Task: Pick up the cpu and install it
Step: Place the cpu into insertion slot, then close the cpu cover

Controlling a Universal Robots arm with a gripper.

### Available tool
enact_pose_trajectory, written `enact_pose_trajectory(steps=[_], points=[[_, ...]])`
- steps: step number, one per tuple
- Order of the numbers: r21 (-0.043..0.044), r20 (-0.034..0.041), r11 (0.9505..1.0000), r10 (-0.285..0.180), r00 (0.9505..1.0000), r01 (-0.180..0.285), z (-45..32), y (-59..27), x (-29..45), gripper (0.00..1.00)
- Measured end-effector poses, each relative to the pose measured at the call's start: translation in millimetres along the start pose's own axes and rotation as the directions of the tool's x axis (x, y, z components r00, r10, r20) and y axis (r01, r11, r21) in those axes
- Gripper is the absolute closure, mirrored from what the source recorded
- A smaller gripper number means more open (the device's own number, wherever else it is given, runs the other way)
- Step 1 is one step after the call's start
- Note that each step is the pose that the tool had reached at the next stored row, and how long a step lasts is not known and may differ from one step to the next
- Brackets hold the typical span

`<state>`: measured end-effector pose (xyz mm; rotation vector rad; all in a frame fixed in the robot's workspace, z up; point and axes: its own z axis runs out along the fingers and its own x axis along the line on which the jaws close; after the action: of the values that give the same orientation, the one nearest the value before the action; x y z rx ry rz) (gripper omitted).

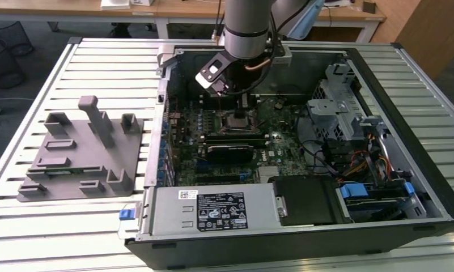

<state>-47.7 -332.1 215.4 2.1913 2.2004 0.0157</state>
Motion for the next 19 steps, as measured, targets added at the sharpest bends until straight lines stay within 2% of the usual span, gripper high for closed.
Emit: enact_pose_trajectory(steps=[19], points=[[0.0,0.005,1.0,0.0,1.0,0.0,-15.9,0.5,-0.3,0.89]])
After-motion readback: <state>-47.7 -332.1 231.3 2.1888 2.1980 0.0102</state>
